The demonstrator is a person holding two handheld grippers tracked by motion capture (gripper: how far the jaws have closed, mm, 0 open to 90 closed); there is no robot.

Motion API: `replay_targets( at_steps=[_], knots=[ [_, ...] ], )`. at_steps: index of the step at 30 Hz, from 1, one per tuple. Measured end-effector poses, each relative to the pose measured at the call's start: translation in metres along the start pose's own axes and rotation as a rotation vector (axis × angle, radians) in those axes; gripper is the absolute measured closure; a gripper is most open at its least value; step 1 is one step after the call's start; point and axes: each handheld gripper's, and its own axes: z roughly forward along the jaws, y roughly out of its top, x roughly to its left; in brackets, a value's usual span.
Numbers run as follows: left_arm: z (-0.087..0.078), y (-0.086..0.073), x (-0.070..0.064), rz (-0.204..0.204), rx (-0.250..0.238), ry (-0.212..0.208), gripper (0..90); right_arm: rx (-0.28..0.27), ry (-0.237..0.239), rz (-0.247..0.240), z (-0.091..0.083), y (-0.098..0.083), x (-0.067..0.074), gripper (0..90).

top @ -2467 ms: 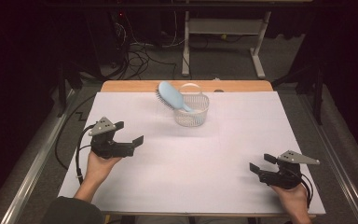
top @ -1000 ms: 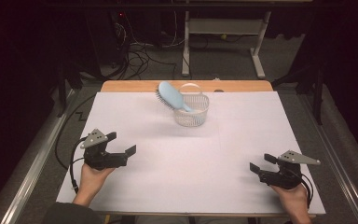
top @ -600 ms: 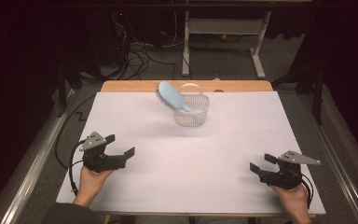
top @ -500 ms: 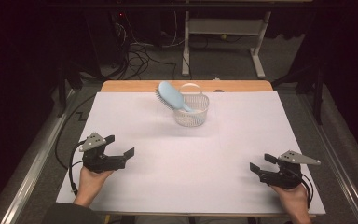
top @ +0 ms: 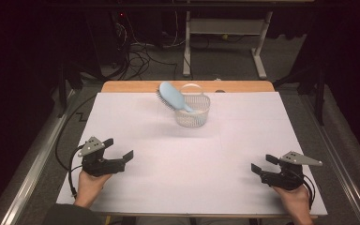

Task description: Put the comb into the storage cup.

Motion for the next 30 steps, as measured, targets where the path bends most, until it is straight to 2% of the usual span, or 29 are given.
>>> replay_targets(
  at_steps=[10,16,23,26,30],
  knots=[
    [0.0,-0.007,0.001,-0.023,-0.004,0.009,3.7,-0.004,-0.001,-0.002,-0.001,0.0,0.0,24.0],
    [0.001,-0.012,0.0,-0.022,0.001,0.012,3.7,-0.005,0.0,-0.001,-0.001,0.0,0.0,24.0],
    [0.005,-0.018,0.0,-0.037,0.024,0.011,3.7,-0.007,-0.003,-0.002,-0.001,0.0,0.0,24.0],
    [0.009,-0.02,-0.002,-0.015,0.058,0.022,3.7,-0.011,-0.002,-0.001,-0.002,0.0,0.0,24.0],
    [0.009,-0.021,-0.001,-0.017,0.059,0.027,3.7,-0.013,-0.003,0.0,-0.002,0.0,0.0,24.0]
  ],
)
